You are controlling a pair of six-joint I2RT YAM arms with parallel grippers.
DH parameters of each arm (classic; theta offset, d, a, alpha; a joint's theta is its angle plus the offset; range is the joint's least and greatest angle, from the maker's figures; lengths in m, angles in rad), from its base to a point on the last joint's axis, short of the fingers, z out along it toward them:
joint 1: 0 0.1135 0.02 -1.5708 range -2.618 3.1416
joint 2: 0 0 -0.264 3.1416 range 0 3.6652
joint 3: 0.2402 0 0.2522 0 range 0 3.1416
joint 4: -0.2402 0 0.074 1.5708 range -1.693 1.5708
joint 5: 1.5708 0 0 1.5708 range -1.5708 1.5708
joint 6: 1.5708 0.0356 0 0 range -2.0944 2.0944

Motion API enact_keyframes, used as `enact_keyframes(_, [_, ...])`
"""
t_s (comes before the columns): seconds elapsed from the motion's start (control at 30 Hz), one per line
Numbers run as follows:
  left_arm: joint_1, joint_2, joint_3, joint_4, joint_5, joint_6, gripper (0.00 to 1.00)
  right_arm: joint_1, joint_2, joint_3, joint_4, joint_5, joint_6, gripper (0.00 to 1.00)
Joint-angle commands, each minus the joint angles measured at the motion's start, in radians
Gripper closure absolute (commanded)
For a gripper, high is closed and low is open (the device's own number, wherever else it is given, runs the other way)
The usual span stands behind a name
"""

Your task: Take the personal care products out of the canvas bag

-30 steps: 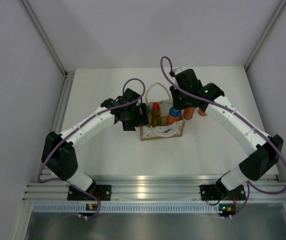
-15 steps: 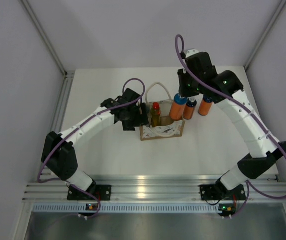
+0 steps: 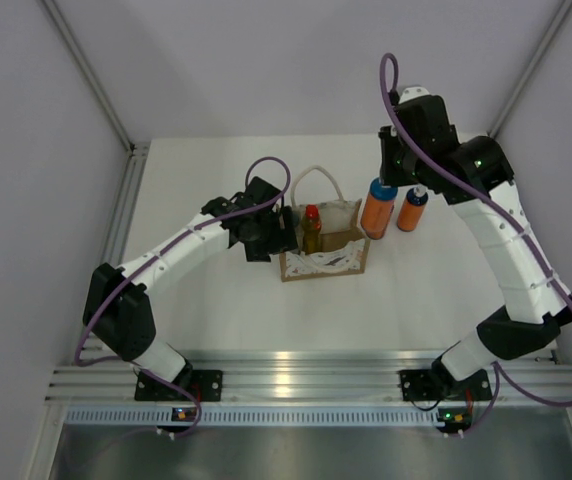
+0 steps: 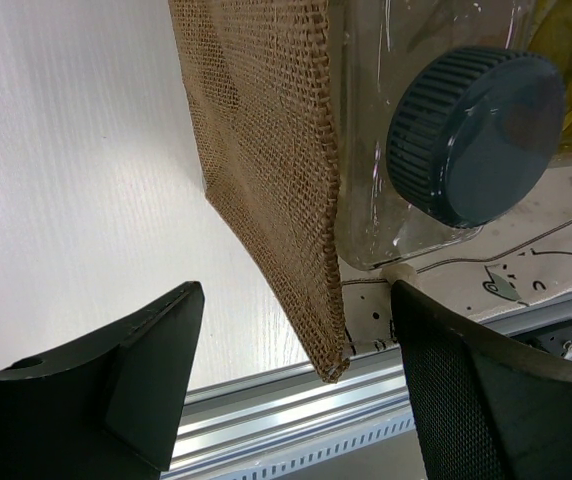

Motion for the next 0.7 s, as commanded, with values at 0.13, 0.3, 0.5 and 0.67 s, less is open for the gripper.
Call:
enact_keyframes(0.13, [-0.005, -0.007, 0.015, 0.008, -0.003, 0.008, 0.20, -0.107, -0.152, -0.155, 0.081, 0.089, 0.069, 1.00])
enact_keyframes(0.3, [-0.005, -0.016, 0.017, 0.008, 0.000, 0.009, 0.19, -0.187, -0.250, -0.329, 0.175, 0.086, 0.088, 1.00])
enact_keyframes(0.5, [-0.003, -0.017, 0.015, 0.007, 0.008, 0.013, 0.19, -0.313, -0.348, -0.564, 0.337, 0.048, 0.081, 1.00])
enact_keyframes(0.67, [-0.003, -0.020, 0.015, 0.007, 0.011, 0.020, 0.19, -0.414, -0.382, -0.745, 0.492, -0.045, 0.065, 1.00])
